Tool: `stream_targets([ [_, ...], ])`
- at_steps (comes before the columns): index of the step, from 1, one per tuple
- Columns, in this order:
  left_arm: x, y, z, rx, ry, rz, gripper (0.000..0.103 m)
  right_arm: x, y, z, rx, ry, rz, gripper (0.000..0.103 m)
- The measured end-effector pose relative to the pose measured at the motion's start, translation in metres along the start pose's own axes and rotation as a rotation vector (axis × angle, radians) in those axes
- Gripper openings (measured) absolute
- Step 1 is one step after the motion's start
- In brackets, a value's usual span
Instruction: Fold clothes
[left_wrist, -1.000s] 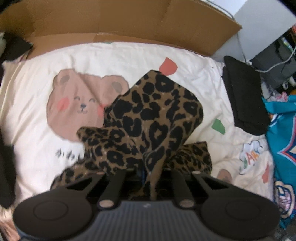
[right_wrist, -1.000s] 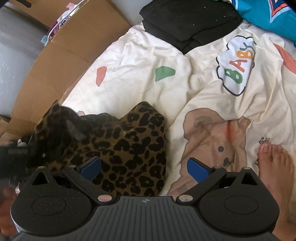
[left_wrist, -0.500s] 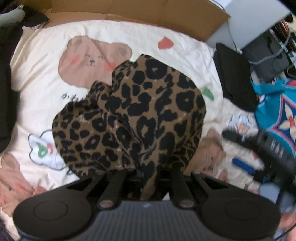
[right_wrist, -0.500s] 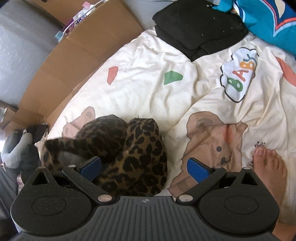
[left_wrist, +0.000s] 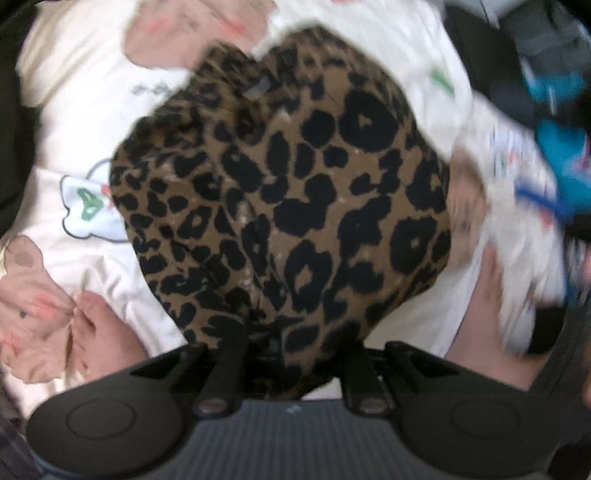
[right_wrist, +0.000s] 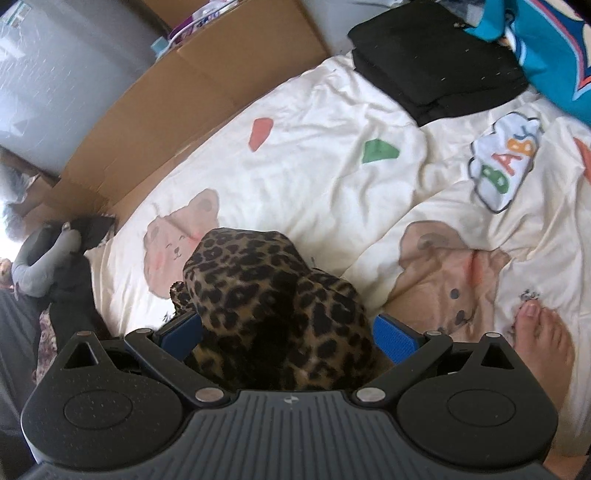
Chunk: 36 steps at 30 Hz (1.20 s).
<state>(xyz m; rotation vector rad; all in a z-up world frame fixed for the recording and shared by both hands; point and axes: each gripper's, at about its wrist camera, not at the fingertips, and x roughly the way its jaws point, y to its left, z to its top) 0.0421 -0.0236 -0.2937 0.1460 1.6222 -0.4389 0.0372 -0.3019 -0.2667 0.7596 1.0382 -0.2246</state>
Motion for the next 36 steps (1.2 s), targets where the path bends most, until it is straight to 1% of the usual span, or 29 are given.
stream_targets([
  [1, 0.0, -0.001, -0.001, 0.009, 0.01, 0.004, 0.015, 0.002, 0.001, -0.001, -0.001, 0.004, 0.008, 0.101],
  [3, -0.008, 0.002, 0.001, -0.002, 0.0, -0.011, 0.018, 0.006, 0.004, -0.002, -0.005, 0.009, 0.011, 0.101],
  [5, -0.025, 0.005, 0.008, -0.031, -0.036, -0.039, 0.025, 0.01, 0.006, -0.002, -0.004, 0.014, 0.012, 0.101],
  [6, -0.034, 0.007, 0.011, -0.043, -0.054, -0.053, 0.031, 0.012, 0.006, -0.002, -0.001, 0.017, 0.012, 0.101],
  [7, -0.043, 0.007, 0.015, -0.036, -0.073, -0.058, 0.035, 0.014, 0.006, -0.002, 0.002, 0.019, 0.012, 0.101],
  [8, -0.052, 0.007, 0.018, -0.029, -0.092, -0.062, 0.037, 0.016, 0.006, -0.002, 0.006, 0.021, 0.011, 0.101],
  [10, -0.07, 0.008, 0.026, -0.016, -0.126, -0.074, 0.046, 0.018, 0.005, -0.002, 0.014, 0.022, 0.012, 0.101],
  [11, -0.076, 0.007, 0.028, -0.012, -0.141, -0.083, 0.048, 0.019, 0.005, -0.002, 0.017, 0.023, 0.013, 0.101],
  [14, -0.09, 0.004, 0.042, 0.01, -0.193, -0.049, 0.053, 0.022, 0.005, -0.003, 0.019, 0.028, 0.019, 0.101],
  [15, -0.093, 0.006, 0.048, 0.014, -0.205, -0.026, 0.055, 0.023, 0.004, -0.003, 0.019, 0.028, 0.02, 0.101],
  [18, -0.099, 0.015, 0.07, 0.016, -0.226, 0.031, 0.056, 0.027, 0.004, -0.003, 0.02, 0.033, 0.025, 0.101],
  [21, -0.095, 0.023, 0.094, 0.013, -0.239, 0.068, 0.058, 0.032, 0.003, -0.002, 0.024, 0.036, 0.024, 0.101],
  [23, -0.091, 0.023, 0.107, 0.017, -0.239, 0.076, 0.059, 0.036, 0.002, -0.001, 0.029, 0.039, 0.026, 0.101],
  [25, -0.087, 0.021, 0.118, 0.022, -0.237, 0.069, 0.067, 0.04, 0.001, -0.001, 0.034, 0.043, 0.032, 0.101],
  [26, -0.083, 0.018, 0.123, 0.031, -0.238, 0.059, 0.07, 0.043, 0.001, -0.002, 0.034, 0.047, 0.036, 0.101],
  [27, -0.08, 0.014, 0.126, 0.045, -0.238, 0.064, 0.073, 0.045, 0.0, -0.002, 0.035, 0.05, 0.04, 0.101],
  [29, -0.074, 0.005, 0.135, 0.072, -0.234, 0.078, 0.075, 0.05, 0.0, -0.003, 0.037, 0.057, 0.048, 0.101],
  [30, -0.07, 0.0, 0.139, 0.085, -0.23, 0.086, 0.076, 0.052, -0.001, -0.004, 0.04, 0.058, 0.042, 0.101],
  [32, -0.06, -0.008, 0.15, 0.096, -0.219, 0.077, 0.077, 0.056, -0.002, -0.005, 0.045, 0.059, 0.03, 0.101],
  [34, -0.048, -0.016, 0.16, 0.103, -0.206, 0.069, 0.084, 0.058, -0.005, -0.006, 0.057, 0.057, 0.013, 0.101],
  [36, -0.035, -0.024, 0.169, 0.111, -0.193, 0.065, 0.086, 0.058, -0.01, -0.007, 0.073, 0.051, -0.007, 0.101],
])
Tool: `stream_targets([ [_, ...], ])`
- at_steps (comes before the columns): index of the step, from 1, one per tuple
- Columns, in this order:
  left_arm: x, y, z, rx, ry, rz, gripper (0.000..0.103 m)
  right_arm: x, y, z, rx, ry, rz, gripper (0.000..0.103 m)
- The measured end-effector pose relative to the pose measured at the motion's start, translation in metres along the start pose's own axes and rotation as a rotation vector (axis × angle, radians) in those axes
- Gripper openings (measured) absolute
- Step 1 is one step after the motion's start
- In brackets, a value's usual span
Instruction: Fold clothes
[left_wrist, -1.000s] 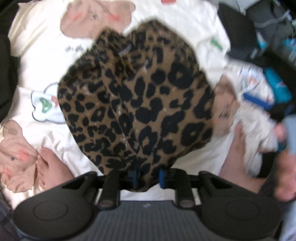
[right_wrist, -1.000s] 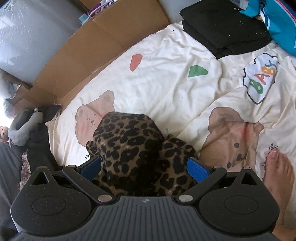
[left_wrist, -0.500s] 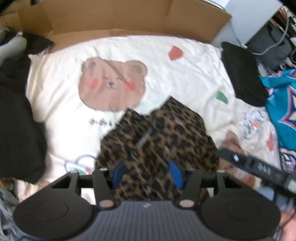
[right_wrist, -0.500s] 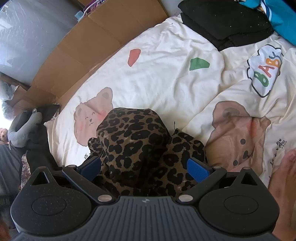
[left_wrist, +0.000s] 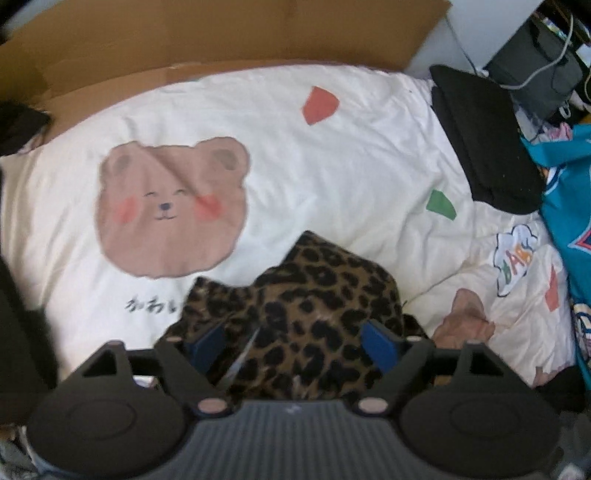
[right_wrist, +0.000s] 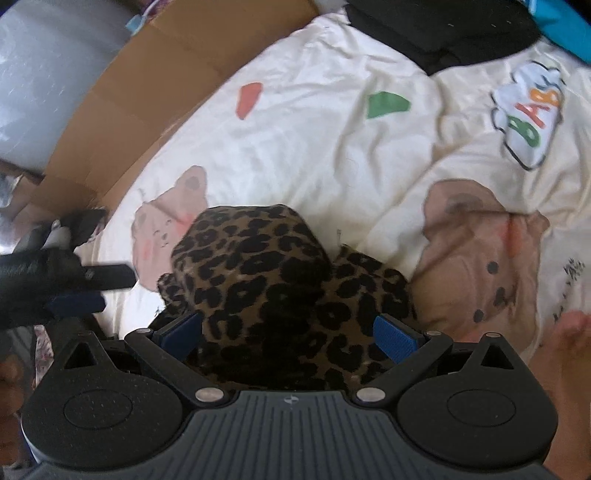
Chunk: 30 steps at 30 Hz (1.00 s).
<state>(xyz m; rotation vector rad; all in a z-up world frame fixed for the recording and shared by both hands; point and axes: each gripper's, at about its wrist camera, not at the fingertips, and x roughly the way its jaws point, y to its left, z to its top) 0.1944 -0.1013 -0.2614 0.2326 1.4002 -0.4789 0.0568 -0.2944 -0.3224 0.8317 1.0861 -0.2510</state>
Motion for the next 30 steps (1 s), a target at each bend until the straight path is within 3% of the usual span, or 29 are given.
stream_targets([
  [6, 0.047, -0.016, 0.013, 0.003, 0.052, 0.018, 0.09, 0.006, -0.025, 0.006, 0.034, -0.028, -0.089, 0.101],
  [13, 0.085, -0.03, 0.005, 0.035, 0.13, 0.004, 0.093, 0.035, -0.045, 0.002, 0.032, 0.024, -0.141, 0.101],
  [16, 0.091, -0.031, -0.002, 0.055, 0.141, 0.017, 0.085, 0.051, -0.052, -0.004, 0.035, 0.055, -0.139, 0.101],
  [17, 0.091, -0.03, -0.003, 0.064, 0.138, 0.031, 0.081, 0.054, -0.052, -0.007, 0.036, 0.066, -0.125, 0.097],
  [19, 0.09, -0.027, -0.006, 0.077, 0.134, 0.051, 0.053, 0.062, -0.049, -0.012, 0.018, 0.093, -0.095, 0.079],
  [20, 0.09, -0.025, -0.006, 0.079, 0.139, 0.052, 0.044, 0.065, -0.046, -0.013, 0.001, 0.106, -0.083, 0.072],
  [22, 0.087, -0.018, -0.006, 0.062, 0.147, 0.037, 0.014, 0.069, -0.04, -0.015, -0.042, 0.11, -0.094, 0.071],
  [24, 0.082, -0.012, -0.006, 0.047, 0.143, 0.023, 0.011, 0.068, -0.04, -0.015, -0.045, 0.102, -0.086, 0.069],
  [25, 0.078, -0.01, -0.007, 0.041, 0.135, 0.017, 0.009, 0.068, -0.042, -0.015, -0.035, 0.101, -0.076, 0.063],
  [26, 0.072, -0.009, -0.008, 0.039, 0.12, 0.015, 0.008, 0.068, -0.044, -0.015, -0.028, 0.105, -0.061, 0.047],
  [27, 0.067, -0.008, -0.008, 0.038, 0.105, 0.014, 0.007, 0.068, -0.045, -0.014, -0.021, 0.109, -0.046, 0.038],
  [29, 0.055, -0.005, -0.008, 0.034, 0.073, 0.012, 0.006, 0.068, -0.046, -0.014, -0.025, 0.116, -0.032, 0.004],
  [30, 0.049, -0.003, -0.007, 0.028, 0.062, 0.012, 0.005, 0.066, -0.045, -0.014, -0.029, 0.109, -0.026, 0.003],
])
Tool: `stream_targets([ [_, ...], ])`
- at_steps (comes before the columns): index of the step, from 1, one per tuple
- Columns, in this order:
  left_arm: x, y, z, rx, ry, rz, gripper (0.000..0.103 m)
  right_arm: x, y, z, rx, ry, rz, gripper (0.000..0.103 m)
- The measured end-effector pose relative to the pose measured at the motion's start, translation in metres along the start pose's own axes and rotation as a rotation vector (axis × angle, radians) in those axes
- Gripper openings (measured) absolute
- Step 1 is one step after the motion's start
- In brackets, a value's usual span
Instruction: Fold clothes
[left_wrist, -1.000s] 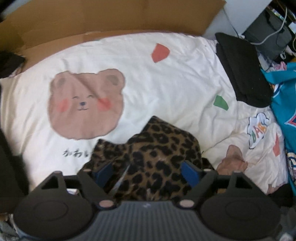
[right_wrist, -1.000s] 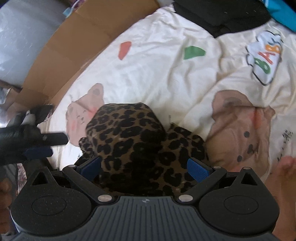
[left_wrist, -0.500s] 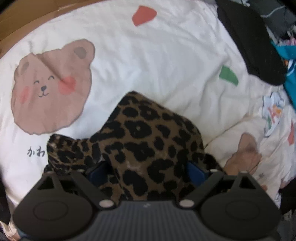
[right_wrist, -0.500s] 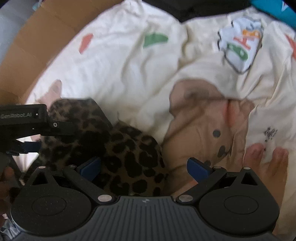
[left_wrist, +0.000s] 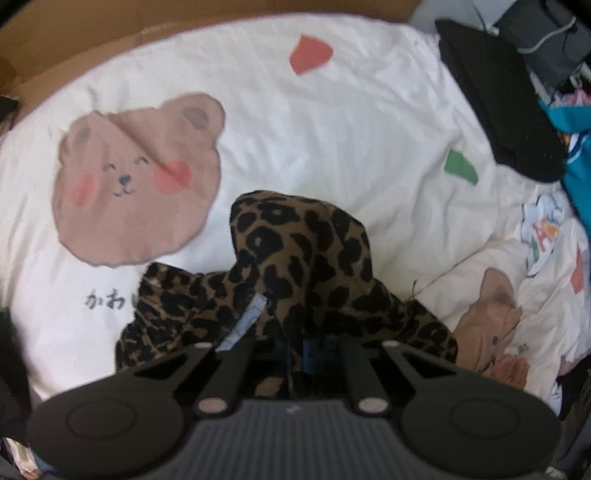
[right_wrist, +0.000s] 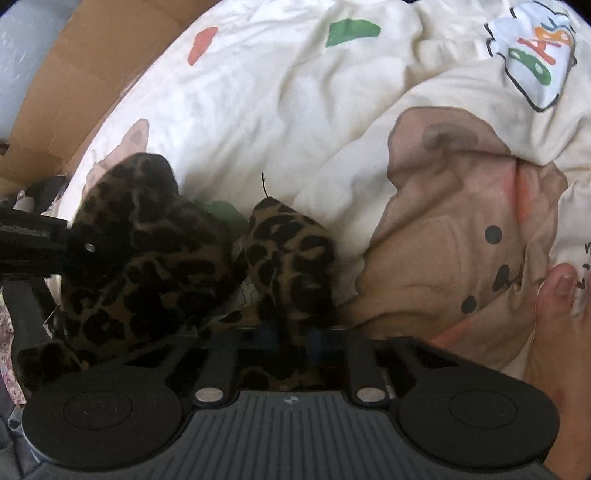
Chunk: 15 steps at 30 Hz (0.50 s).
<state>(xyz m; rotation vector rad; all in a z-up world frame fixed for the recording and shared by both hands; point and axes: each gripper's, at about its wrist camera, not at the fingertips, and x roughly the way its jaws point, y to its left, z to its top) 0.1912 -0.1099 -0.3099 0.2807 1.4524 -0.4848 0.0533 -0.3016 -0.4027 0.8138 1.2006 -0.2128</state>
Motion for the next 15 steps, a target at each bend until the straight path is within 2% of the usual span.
stream_targets([
  [8, -0.076, 0.02, 0.017, -0.061, -0.14, 0.019, 0.004, -0.036, 0.024, 0.01, -0.055, -0.089, 0.017, 0.0],
  [12, -0.124, 0.032, 0.034, -0.1, -0.226, 0.039, 0.004, -0.066, 0.036, 0.035, -0.042, -0.143, 0.058, 0.0],
  [15, -0.163, 0.04, 0.045, -0.128, -0.296, 0.048, 0.003, -0.09, 0.057, 0.057, -0.113, -0.191, 0.074, 0.0],
])
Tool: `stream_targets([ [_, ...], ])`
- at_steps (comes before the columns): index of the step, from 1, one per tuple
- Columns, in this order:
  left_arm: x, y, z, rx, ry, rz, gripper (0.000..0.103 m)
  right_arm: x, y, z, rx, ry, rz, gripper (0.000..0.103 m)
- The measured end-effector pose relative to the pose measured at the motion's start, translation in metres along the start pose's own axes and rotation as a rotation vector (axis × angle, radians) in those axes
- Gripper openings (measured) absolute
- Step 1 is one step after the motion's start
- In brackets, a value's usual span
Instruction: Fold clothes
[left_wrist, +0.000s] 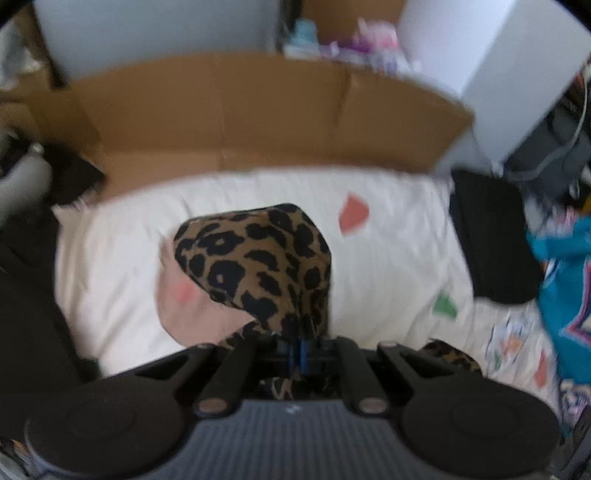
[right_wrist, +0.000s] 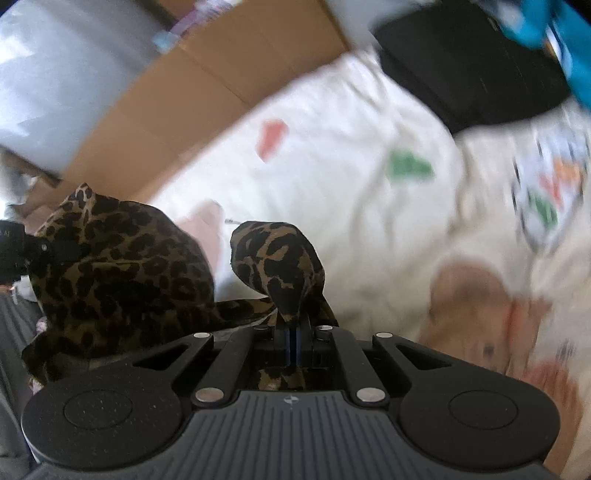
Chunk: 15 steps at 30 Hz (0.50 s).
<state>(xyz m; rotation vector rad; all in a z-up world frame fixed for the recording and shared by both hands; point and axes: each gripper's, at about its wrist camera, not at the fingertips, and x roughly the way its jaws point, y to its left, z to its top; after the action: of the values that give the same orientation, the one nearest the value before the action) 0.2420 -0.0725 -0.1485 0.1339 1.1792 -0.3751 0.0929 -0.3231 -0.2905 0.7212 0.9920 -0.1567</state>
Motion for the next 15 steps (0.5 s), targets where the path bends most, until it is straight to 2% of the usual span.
stream_targets([
  [8, -0.076, 0.023, 0.036, -0.062, -0.134, 0.019, 0.003, -0.06, 0.042, 0.074, -0.127, -0.137, 0.055, 0.0],
  [11, -0.095, 0.031, 0.04, -0.079, -0.164, 0.022, 0.003, -0.083, 0.057, 0.095, -0.175, -0.184, 0.067, 0.0],
  [15, -0.101, 0.04, 0.037, -0.102, -0.2, 0.053, 0.003, -0.104, 0.068, 0.117, -0.218, -0.232, 0.059, 0.0],
])
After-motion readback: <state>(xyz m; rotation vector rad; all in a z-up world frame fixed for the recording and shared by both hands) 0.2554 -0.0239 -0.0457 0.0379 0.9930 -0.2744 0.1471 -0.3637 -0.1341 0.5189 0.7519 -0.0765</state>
